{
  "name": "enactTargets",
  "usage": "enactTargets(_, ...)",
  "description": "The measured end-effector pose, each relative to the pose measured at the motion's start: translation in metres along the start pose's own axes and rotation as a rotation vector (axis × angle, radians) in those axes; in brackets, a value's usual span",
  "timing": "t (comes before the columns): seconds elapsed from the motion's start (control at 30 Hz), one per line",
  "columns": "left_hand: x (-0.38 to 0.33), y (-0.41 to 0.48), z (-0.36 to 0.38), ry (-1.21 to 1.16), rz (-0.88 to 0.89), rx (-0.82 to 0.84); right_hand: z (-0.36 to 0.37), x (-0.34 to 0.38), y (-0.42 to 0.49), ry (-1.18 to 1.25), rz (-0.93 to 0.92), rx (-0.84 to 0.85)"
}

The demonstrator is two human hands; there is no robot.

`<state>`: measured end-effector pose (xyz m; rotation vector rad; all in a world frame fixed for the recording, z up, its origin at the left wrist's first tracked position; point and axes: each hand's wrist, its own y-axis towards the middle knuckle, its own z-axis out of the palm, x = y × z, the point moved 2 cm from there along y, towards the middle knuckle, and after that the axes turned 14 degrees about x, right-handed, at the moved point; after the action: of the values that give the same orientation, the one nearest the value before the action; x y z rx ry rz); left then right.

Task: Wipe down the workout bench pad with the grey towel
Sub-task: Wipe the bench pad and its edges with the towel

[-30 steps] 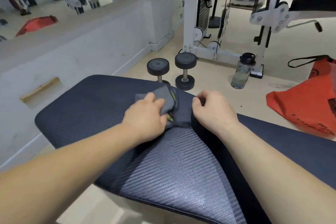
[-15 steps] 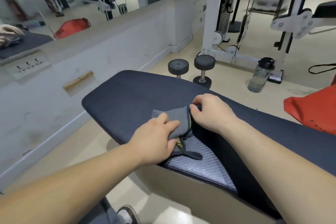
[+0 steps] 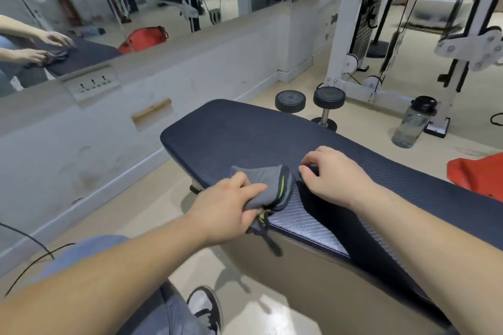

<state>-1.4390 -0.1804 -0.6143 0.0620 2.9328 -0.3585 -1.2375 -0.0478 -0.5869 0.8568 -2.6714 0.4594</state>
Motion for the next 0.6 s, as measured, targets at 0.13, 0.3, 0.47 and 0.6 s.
enactTargets(0.13, 0.029, 0.006, -0.006, -0.04, -0.34, -0.023, 0.006, 0.011, -0.005, -0.012, -0.043, 0.025)
enactTargets(0.3, -0.022, -0.012, 0.021, -0.122, -0.253, -0.154, 0.011, 0.023, -0.008, -0.04, -0.093, 0.041)
enactTargets(0.47, 0.015, -0.01, 0.004, 0.014, -0.151, 0.0, 0.013, 0.024, -0.007, -0.02, -0.097, 0.039)
enactTargets(0.6, 0.009, 0.002, -0.001, -0.024, -0.373, -0.02, 0.013, 0.019, -0.003, 0.029, -0.085, 0.03)
